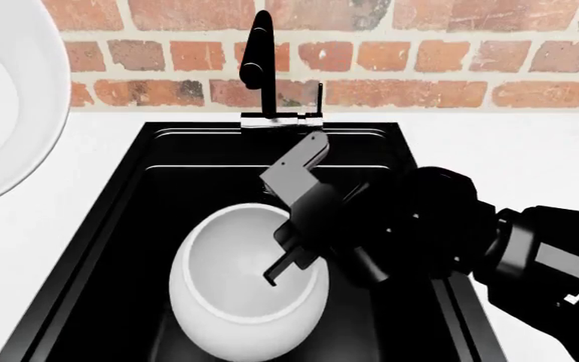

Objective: Stack the bowls in the sink.

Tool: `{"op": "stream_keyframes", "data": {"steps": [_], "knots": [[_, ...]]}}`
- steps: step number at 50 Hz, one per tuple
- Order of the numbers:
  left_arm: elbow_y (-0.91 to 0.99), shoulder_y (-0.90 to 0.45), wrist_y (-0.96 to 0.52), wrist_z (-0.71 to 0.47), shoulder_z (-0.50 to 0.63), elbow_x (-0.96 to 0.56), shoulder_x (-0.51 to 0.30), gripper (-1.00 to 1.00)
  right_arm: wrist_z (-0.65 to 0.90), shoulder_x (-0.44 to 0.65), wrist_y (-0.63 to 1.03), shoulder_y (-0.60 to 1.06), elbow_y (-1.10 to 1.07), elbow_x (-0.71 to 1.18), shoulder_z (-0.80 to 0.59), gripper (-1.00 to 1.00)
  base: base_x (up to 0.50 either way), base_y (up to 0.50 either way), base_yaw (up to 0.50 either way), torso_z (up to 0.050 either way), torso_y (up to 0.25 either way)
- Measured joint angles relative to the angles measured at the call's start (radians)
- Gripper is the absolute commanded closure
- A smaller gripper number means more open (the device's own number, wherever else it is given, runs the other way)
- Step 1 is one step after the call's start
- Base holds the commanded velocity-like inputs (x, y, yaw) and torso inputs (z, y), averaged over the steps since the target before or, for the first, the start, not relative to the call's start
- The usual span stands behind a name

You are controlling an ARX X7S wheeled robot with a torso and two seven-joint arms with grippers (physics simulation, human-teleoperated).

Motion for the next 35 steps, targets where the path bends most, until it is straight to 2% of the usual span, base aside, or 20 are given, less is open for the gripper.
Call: {"op": "stream_keyframes", "data": {"steps": [35], "knots": [[0.006, 0.007, 0.003, 0.003, -0.003, -0.003, -0.007, 1.0, -0.025, -0.06, -0.023, -0.038, 0.083, -0.051, -0.033, 1.0, 0.0, 0.0, 0.0, 0.0, 0.001]]}}
